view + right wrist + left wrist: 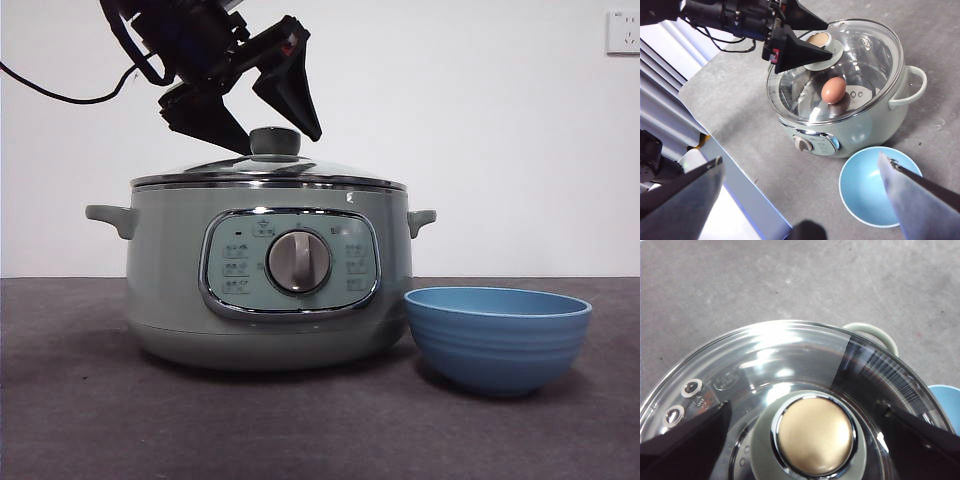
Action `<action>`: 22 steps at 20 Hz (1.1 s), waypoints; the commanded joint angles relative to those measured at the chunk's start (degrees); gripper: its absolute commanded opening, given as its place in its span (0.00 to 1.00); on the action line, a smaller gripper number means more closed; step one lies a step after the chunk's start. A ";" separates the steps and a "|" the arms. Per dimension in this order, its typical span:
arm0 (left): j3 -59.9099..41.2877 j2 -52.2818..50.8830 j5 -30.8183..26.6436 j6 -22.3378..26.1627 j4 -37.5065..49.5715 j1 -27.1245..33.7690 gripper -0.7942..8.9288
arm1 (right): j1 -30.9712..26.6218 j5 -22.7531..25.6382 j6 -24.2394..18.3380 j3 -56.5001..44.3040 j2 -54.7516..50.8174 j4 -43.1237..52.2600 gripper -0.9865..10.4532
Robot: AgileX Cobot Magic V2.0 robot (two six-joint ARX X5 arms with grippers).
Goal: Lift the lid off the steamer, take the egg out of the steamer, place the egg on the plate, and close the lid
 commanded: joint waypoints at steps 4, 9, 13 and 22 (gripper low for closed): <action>0.00 0.35 -1.33 0.63 -1.46 -1.40 0.30 | 0.11 0.00 0.02 0.02 -0.02 0.04 0.58; 0.00 0.35 -1.33 0.42 -3.02 -2.03 0.21 | 0.11 -0.02 0.04 0.02 -0.02 0.07 0.58; 0.00 0.33 -1.11 -0.07 -3.19 -2.08 0.07 | 0.11 -0.02 0.04 0.02 -0.02 0.07 0.58; 0.48 -4.79 -1.01 -1.53 -2.27 -2.08 0.07 | 0.11 -0.02 0.04 0.02 -0.02 0.07 0.58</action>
